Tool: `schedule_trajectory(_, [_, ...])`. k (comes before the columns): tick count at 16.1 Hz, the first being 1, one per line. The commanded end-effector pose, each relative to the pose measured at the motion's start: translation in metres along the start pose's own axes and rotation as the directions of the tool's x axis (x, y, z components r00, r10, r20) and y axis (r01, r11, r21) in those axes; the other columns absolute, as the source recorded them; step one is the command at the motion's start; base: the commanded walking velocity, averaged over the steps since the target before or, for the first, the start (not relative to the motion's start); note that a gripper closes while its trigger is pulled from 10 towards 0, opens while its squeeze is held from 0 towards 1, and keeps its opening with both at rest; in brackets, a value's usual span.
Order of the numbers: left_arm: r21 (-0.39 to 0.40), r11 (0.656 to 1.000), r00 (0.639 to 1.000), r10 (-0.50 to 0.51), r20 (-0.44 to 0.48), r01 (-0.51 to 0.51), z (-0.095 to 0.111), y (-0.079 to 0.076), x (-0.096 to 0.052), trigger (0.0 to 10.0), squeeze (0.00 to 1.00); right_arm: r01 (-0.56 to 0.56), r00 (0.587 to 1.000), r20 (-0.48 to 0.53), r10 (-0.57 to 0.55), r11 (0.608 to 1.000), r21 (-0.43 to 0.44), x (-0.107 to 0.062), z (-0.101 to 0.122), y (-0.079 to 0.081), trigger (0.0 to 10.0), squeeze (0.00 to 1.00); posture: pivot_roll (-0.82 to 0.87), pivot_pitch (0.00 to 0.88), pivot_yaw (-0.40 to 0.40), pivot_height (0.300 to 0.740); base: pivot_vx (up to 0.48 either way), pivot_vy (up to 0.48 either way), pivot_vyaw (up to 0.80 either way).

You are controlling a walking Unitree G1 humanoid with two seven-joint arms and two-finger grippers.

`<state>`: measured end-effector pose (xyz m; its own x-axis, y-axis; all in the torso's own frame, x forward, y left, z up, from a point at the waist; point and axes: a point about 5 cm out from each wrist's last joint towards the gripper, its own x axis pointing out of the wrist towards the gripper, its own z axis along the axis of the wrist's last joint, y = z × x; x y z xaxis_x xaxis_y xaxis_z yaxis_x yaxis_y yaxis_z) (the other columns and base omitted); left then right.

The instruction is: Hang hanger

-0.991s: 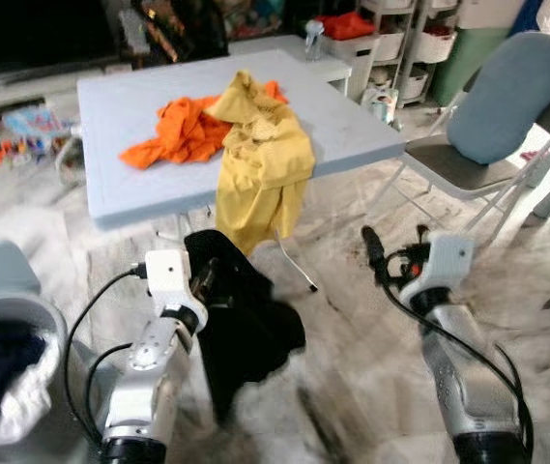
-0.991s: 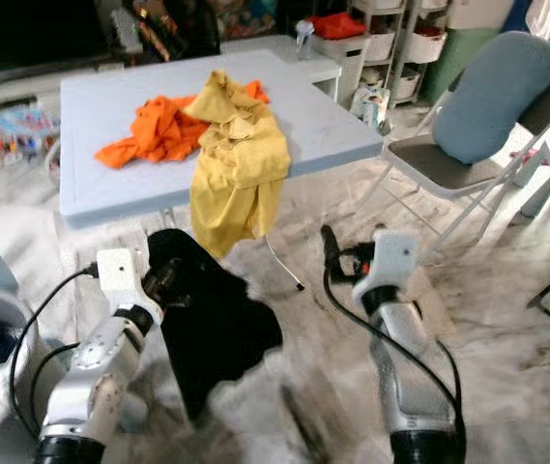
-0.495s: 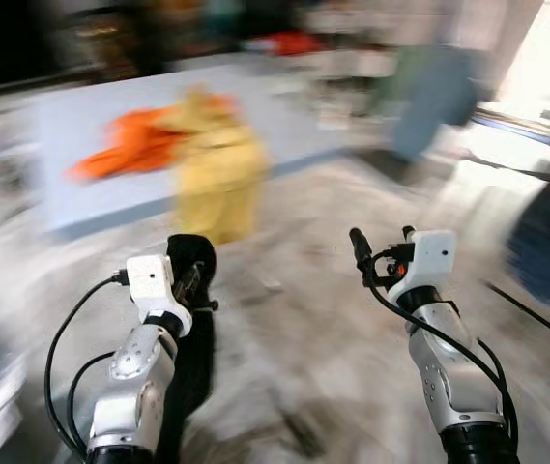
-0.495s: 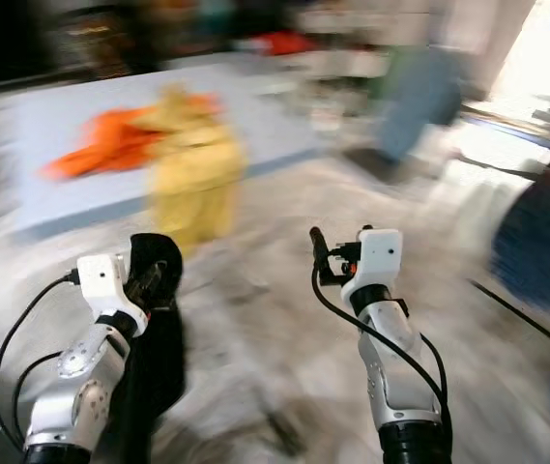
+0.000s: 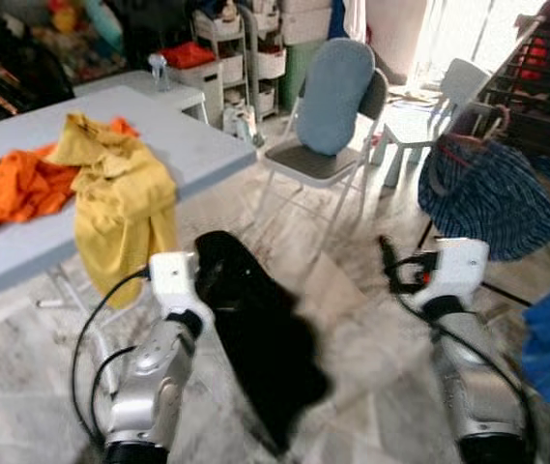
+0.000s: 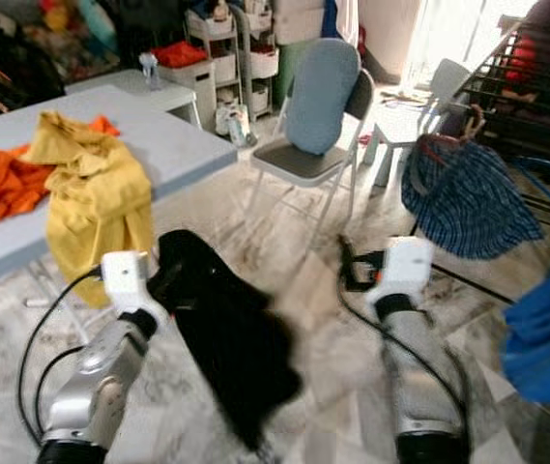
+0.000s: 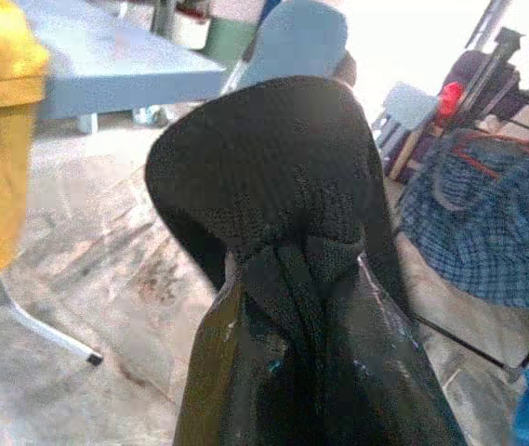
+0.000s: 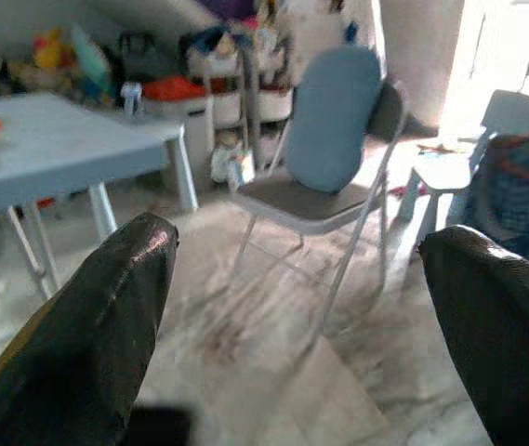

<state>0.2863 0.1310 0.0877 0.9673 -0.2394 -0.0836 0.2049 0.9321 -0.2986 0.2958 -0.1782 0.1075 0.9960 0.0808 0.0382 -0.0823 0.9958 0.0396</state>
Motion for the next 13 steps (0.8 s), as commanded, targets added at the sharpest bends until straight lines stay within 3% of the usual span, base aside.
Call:
schedule_trajectory(1, [0.006, 1.000, 1.000, 0.001, 0.022, -0.001, 0.006, 0.001, 0.000, 10.0, 0.00, -0.005, 1.000, 0.020, 0.005, 1.000, -0.009, 0.002, 0.006, 0.000, 10.0, 0.00, -0.11, 0.000, -0.003, 0.740, 0.398, 0.270, 0.00])
schedule_trajectory(9, [-0.001, 1.000, 1.000, -0.026, -0.016, 0.026, -0.001, -0.001, -0.003, 10.0, 0.00, 0.008, 1.000, 0.010, -0.008, 1.000, -0.009, -0.005, 0.004, -0.004, 10.0, 0.00, -0.13, 0.000, 0.011, 0.740, 0.379, 0.294, 0.00])
schedule_trajectory(13, [-0.009, 0.999, 0.998, -0.043, -0.043, 0.043, -0.006, -0.005, -0.004, 10.0, 0.00, 0.021, 1.000, 0.003, -0.021, 1.000, -0.022, -0.012, 0.004, -0.009, 10.0, 0.00, -0.15, 0.000, 0.021, 0.740, 0.380, 0.294, -0.80])
